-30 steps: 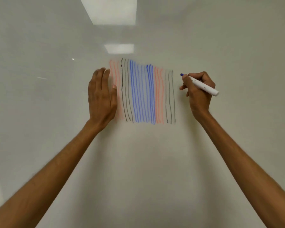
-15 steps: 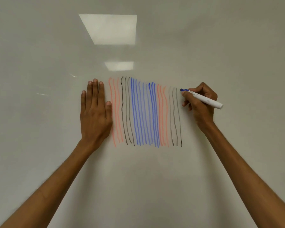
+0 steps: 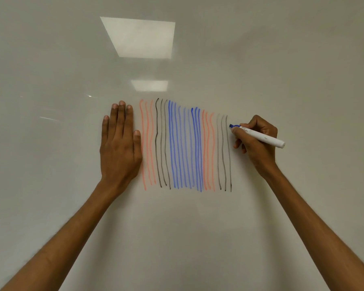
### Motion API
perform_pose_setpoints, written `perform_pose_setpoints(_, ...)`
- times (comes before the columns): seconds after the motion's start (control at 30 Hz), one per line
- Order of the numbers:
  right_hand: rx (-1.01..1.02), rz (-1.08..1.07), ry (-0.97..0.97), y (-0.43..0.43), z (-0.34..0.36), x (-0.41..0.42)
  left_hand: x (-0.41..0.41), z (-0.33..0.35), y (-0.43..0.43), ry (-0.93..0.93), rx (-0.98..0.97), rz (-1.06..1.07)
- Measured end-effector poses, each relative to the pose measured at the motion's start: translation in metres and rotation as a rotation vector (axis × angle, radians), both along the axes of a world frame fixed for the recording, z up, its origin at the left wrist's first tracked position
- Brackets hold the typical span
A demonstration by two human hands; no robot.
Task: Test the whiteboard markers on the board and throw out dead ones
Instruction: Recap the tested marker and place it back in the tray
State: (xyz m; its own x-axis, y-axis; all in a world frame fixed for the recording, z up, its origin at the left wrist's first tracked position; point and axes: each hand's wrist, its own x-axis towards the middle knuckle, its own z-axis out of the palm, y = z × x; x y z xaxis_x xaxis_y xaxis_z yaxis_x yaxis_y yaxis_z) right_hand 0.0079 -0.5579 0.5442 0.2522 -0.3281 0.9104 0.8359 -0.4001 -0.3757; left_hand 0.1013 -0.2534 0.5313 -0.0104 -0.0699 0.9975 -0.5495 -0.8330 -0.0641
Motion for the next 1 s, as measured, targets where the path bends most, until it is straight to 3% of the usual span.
perform_pose_setpoints(0.57,-0.026,0.039,0.145,-0.007,-0.063,-0.008,-0.001,-0.002,-0.001,0.018,0.006,0.052)
perform_pose_setpoints(1.0,-0.177,0.013,0.312,-0.017,-0.101,-0.013,-0.001,-0.002,-0.001,0.01,0.002,0.05)
